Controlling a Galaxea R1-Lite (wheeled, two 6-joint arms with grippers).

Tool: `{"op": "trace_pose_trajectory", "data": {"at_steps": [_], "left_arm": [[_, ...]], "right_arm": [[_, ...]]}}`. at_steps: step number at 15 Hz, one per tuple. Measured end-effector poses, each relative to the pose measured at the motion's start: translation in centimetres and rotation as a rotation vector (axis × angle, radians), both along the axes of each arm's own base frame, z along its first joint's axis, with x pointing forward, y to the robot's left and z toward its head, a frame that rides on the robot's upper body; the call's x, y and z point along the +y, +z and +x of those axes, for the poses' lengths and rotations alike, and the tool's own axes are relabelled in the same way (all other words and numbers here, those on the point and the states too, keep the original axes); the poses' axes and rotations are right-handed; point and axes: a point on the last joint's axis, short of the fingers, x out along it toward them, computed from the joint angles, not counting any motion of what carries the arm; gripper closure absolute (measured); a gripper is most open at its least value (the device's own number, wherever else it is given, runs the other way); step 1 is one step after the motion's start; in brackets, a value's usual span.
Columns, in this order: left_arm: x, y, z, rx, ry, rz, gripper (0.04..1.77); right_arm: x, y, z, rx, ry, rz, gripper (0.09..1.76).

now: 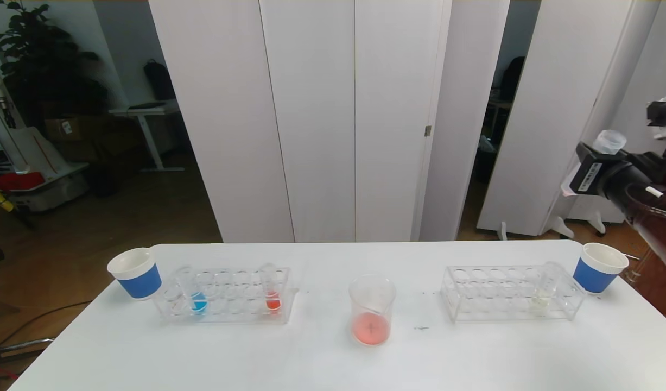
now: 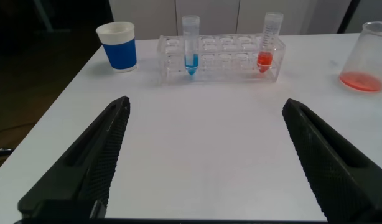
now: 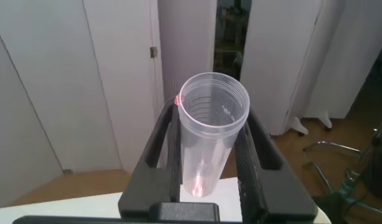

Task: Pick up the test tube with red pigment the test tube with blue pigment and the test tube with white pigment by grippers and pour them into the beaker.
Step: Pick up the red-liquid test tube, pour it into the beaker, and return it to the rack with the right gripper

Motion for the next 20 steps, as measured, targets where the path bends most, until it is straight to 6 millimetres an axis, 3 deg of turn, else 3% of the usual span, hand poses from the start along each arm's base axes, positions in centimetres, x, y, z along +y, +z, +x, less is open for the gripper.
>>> {"op": "trace_pose_trajectory", "data": {"at_steps": [5, 8, 12, 20], "left_arm": [[0.0, 0.0, 0.0, 0.0, 0.0, 0.0, 0.06], [0.0, 0.0, 0.0, 0.0, 0.0, 0.0, 0.06], [0.0, 0.0, 0.0, 0.0, 0.0, 0.0, 0.06], [0.0, 0.0, 0.0, 0.0, 0.0, 0.0, 0.06]], "right_arm": [[-7.4, 0.7, -0.7, -0.036, -0.134, -0.002, 1.27], [-10.1, 0.0, -0.5, -0.024, -0.205, 0.027, 1.27], [-11.8, -2.0, 1.1, -0.016, -0.243, 0.083, 1.27], [-14.3, -8.3, 4.1, 0.136, -0.294, 0.163, 1.27]]}}
